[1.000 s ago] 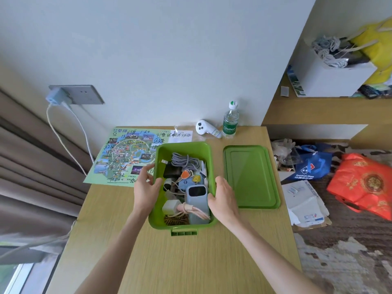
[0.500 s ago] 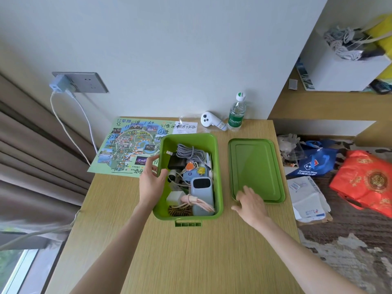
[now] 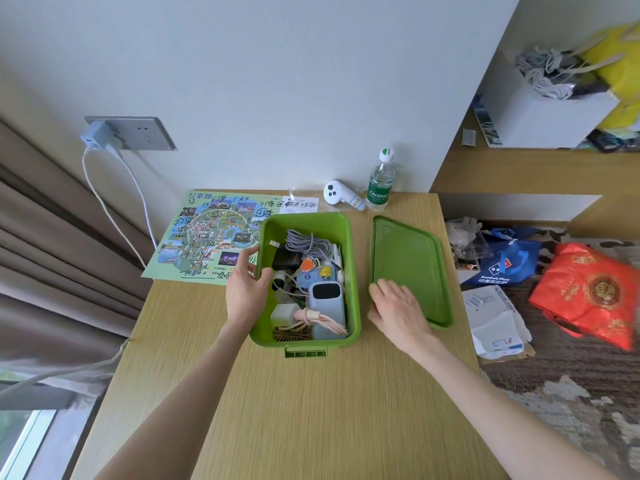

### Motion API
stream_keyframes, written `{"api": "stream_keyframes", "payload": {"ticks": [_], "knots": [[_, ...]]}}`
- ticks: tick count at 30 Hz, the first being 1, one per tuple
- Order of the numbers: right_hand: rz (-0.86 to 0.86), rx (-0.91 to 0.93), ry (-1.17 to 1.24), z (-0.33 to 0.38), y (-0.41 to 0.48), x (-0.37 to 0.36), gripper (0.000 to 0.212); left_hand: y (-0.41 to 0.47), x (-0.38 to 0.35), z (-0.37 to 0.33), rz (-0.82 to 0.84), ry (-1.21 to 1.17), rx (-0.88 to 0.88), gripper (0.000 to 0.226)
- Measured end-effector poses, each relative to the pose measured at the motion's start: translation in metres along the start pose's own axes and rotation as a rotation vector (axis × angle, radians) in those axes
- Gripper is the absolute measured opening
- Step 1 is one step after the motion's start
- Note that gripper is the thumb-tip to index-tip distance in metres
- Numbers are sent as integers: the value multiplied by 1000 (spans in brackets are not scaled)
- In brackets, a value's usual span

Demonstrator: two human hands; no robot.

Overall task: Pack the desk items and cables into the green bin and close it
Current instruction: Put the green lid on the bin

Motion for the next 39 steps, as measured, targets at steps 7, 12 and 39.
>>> {"api": "stream_keyframes", "payload": {"ticks": [7,12,39], "knots": [[-527,-212,320,-7,1,100,20,-4,-1,-4,20,141,-30,42],[-686,-228,576,2,-10,144,21,-7,0,-22,112,335,-20,55],[-143,-589,977,65,-42,81,20,-47,35,-63,69,-119,-87,43]]}}
Point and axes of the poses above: each hand's wrist, its own y-axis towards the middle knuckle, its own x-axis out of the back of the hand, z = x × y, the point moved 2 cm from there along y, towards the middle knuckle, and after that the axes turned 3 degrees about x, right-handed, at the moved point
